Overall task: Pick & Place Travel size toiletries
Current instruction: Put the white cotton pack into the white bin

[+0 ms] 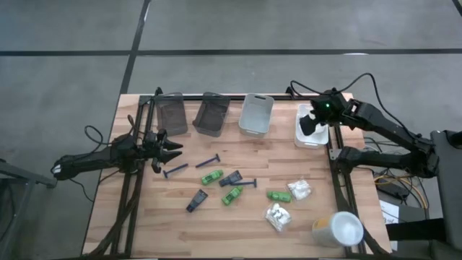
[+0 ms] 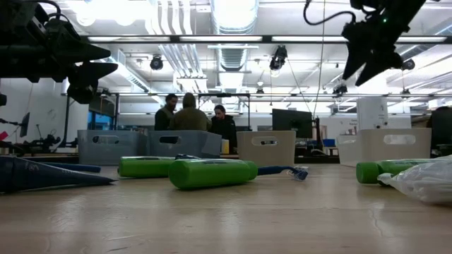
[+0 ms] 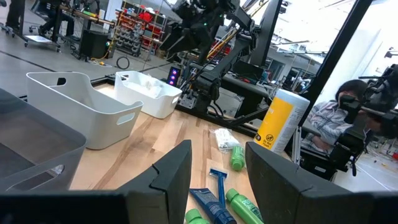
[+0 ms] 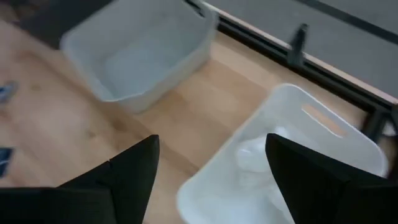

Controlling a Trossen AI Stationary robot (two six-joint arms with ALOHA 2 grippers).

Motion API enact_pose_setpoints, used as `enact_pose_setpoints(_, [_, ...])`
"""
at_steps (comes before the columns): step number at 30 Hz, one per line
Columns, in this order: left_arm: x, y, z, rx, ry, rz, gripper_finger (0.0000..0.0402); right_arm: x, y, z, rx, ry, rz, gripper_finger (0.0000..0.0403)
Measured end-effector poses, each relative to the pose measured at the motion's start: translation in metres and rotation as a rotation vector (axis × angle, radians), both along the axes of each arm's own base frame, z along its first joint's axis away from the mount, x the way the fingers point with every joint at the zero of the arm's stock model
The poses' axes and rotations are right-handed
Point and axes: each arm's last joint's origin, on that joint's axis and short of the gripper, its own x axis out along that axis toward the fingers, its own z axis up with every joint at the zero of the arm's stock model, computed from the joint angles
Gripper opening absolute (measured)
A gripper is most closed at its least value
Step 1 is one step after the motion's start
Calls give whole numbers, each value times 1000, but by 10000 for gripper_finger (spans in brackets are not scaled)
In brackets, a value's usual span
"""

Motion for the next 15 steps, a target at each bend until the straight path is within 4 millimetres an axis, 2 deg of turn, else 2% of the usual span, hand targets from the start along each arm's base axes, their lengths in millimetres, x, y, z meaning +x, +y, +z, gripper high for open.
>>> enact_pose_setpoints(7, [0,0,0,0,0,0,156,14,14,3,60,-31,142,274])
enact_pose_setpoints(15, [0,0,0,0,0,0,156,45,44,-11,157,32,322,288])
